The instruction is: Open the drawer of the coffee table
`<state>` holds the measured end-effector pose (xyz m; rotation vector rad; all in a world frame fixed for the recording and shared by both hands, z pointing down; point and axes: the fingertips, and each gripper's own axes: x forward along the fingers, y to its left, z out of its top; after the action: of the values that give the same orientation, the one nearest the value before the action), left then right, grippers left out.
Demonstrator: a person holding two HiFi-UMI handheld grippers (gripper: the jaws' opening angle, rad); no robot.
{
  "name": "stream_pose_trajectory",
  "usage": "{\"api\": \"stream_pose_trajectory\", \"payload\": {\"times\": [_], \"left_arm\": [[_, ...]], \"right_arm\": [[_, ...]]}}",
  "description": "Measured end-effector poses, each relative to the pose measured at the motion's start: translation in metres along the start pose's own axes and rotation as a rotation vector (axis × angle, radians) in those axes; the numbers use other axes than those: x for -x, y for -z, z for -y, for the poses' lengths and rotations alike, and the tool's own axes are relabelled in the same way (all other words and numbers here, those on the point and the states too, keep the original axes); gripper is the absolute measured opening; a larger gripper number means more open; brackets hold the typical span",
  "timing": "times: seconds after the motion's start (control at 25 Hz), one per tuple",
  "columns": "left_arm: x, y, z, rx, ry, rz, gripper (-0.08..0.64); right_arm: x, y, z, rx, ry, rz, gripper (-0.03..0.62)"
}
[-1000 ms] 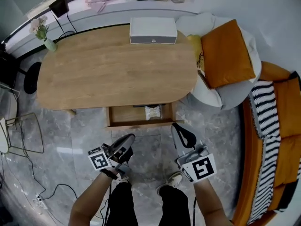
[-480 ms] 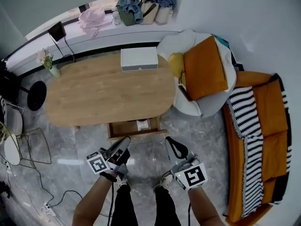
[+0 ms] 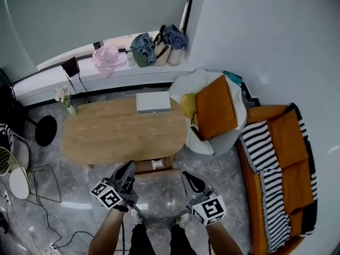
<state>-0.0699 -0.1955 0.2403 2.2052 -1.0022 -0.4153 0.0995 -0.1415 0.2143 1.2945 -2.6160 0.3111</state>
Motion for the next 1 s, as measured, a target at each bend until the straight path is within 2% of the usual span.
{"api": "stream_pose_trajectory", "payload": {"times": [0.28, 0.44, 0.6, 1.0], "left_arm": [[0.007, -0.072, 0.085, -0.259, -0.018, 0.040, 0.008], [0.018, -0.109, 0.116, -0.359, -0.037, 0.083, 0.008], [0.035, -0.140, 0.144, -0.442, -0.057, 0.145, 0.008], [0.078, -0.177, 0.186, -0.655, -0.141, 0.229, 0.008]], "right_arm": [[0.025, -0.085, -0.015, 0.021, 0.010, 0.104, 0.000], [0.040, -0.119, -0.019, 0.024, 0.012, 0.152, 0.000], [0.054, -0.141, -0.011, 0.026, 0.038, 0.178, 0.001], [0.083, -0.178, 0.011, 0.048, 0.073, 0.229, 0.000]]}}
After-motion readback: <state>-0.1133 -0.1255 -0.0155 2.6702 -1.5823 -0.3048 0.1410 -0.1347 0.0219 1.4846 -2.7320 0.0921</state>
